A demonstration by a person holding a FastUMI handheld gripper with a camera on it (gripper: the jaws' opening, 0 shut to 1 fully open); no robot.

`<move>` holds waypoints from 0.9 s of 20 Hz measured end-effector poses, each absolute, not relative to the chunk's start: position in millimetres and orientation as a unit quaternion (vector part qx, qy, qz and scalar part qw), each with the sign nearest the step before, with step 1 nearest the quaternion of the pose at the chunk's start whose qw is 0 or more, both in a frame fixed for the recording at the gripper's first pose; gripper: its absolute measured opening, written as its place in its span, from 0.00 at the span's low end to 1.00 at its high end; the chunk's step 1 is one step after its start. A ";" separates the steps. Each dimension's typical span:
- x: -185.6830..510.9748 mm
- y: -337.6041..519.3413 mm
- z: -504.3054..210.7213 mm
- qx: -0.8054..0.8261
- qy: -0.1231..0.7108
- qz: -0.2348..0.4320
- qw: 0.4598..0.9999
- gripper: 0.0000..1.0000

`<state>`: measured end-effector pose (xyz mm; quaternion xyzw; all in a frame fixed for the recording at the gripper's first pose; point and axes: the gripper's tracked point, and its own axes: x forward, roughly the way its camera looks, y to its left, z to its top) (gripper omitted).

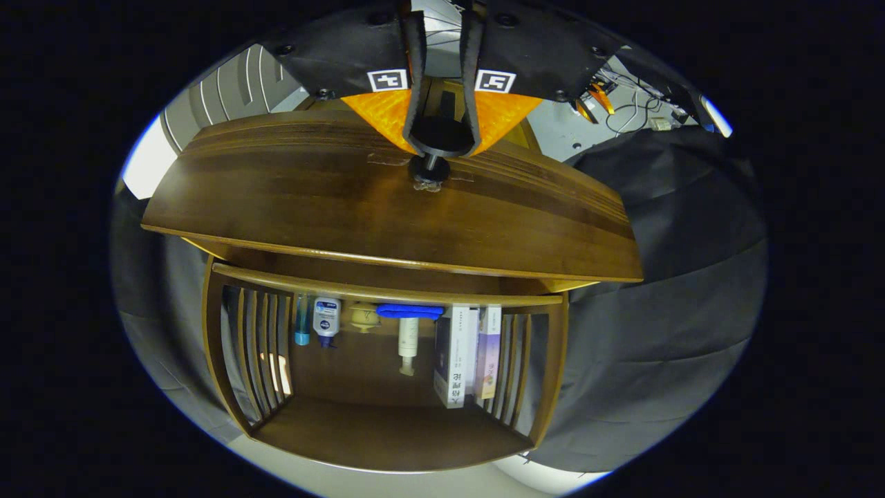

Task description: Pull open the drawer, take out the items inside it, and place them on the countertop above the cabinet.

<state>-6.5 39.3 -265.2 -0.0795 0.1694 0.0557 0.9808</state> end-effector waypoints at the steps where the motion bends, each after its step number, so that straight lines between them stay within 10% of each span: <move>1: -11.4 39.7 -267.1 -0.080 0.172 0.061 0.980 0.22; 15: -44.6 44.1 -271.1 -0.075 0.193 0.100 0.973 0.22; 18: -48.5 43.5 -272.6 -0.068 0.212 0.106 0.969 0.40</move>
